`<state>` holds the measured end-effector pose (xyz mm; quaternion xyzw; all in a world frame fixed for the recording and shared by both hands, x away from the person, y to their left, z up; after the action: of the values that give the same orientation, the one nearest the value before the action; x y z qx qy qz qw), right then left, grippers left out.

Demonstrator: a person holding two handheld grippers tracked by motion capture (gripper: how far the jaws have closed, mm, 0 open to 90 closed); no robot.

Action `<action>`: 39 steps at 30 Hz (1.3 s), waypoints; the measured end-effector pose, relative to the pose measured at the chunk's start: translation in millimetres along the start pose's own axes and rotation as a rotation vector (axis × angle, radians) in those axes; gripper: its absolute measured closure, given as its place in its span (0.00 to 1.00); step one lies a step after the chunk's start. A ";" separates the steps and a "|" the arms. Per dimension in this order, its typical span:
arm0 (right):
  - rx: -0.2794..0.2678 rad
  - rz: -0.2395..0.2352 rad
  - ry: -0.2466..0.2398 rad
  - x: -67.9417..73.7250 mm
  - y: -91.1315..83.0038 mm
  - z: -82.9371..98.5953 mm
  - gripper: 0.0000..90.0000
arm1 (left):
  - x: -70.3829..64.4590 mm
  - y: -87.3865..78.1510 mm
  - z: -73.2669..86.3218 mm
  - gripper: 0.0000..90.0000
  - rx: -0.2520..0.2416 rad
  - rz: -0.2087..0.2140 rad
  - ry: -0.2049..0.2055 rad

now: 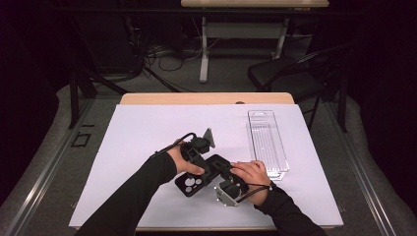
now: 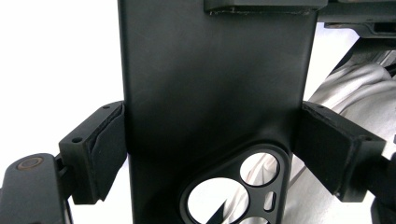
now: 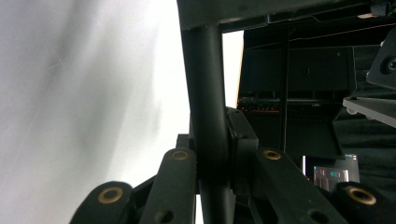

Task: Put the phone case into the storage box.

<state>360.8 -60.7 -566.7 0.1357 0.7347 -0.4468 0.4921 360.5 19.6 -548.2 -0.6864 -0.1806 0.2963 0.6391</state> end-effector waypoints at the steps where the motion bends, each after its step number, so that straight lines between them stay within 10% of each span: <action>1: 0.000 0.000 0.000 0.0 0.0 0.0 0.93 | 0.0 0.0 0.0 0.16 0.000 0.000 0.000; 39: 0.020 0.010 -0.014 -0.5 -1.9 1.1 0.94 | -0.8 -2.2 -1.3 0.14 -0.029 0.019 -0.017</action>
<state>360.5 -62.5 -565.4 0.1410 0.7262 -0.4526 0.4979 361.0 18.4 -545.8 -0.6946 -0.1838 0.3055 0.6248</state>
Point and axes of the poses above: each handheld gripper's, and its own axes: y roughly forward along the jaws, z roughly out of its underside, x roughly to its left, the point moved 9 cm from there along y, roughly forward along the jaws, and after that the axes turned 9 degrees about -z, right-handed, at the moved point
